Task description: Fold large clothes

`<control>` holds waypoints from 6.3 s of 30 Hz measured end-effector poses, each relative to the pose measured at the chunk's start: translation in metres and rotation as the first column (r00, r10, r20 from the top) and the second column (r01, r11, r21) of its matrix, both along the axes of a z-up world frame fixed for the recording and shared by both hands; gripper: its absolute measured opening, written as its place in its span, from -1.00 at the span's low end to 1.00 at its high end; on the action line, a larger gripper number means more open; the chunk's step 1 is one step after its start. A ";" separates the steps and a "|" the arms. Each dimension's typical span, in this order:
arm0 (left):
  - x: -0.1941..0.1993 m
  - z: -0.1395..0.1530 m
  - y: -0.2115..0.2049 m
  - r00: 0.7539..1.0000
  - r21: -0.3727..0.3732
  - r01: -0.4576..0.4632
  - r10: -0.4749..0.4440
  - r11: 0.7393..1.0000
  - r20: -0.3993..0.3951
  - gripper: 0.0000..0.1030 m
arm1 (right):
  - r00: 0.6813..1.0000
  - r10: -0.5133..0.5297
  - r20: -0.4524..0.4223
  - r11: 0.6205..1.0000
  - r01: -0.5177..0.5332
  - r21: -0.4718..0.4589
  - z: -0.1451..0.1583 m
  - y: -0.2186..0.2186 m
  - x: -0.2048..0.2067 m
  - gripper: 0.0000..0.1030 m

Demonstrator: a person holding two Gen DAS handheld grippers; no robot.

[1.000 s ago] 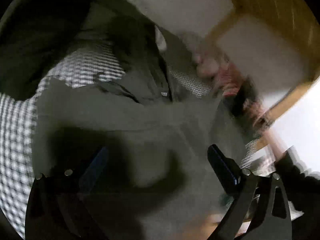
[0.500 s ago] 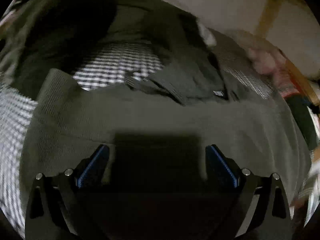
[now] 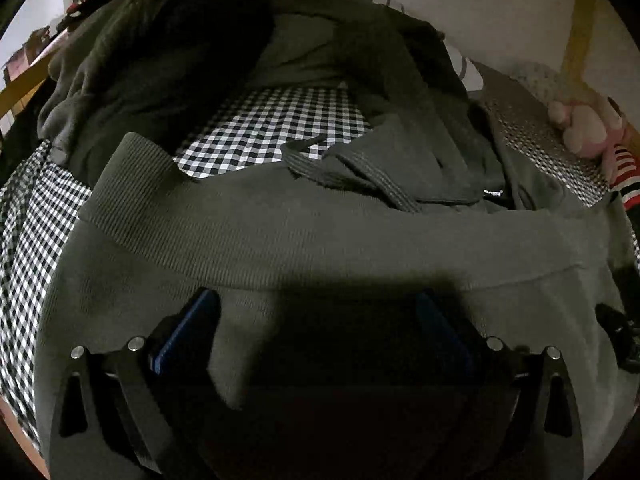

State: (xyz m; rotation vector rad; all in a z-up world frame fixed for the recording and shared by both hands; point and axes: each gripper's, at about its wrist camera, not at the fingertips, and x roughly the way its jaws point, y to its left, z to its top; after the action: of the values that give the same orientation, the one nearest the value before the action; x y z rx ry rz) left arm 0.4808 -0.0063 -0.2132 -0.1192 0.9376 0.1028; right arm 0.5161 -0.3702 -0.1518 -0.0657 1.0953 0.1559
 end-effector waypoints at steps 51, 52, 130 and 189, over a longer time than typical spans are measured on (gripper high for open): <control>0.267 0.069 -0.013 0.979 -0.116 0.205 -0.202 0.972 0.037 -0.75 | 0.933 0.303 0.193 0.934 -0.331 0.136 0.043 0.086 0.269 -0.86; 0.265 0.078 -0.012 0.978 -0.116 0.205 -0.200 0.972 0.055 -0.75 | 0.930 0.301 0.211 0.932 -0.334 0.140 0.052 0.084 0.266 -0.86; -0.035 0.001 -0.071 0.994 0.011 0.050 -0.051 0.999 0.100 0.92 | 0.927 0.256 0.274 0.966 -0.241 -0.089 0.002 0.072 -0.118 0.94; -0.091 0.030 -0.180 0.968 0.028 0.179 -0.181 0.983 0.173 0.91 | 0.906 -0.422 0.024 0.544 0.232 0.807 -0.016 -0.103 -0.135 -0.58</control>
State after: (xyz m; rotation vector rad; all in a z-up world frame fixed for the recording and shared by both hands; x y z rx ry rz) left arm 0.3899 -0.1862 -0.1829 -0.0303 0.7685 -0.0692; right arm 0.3808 -0.4728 -0.1677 0.9262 0.7111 0.2769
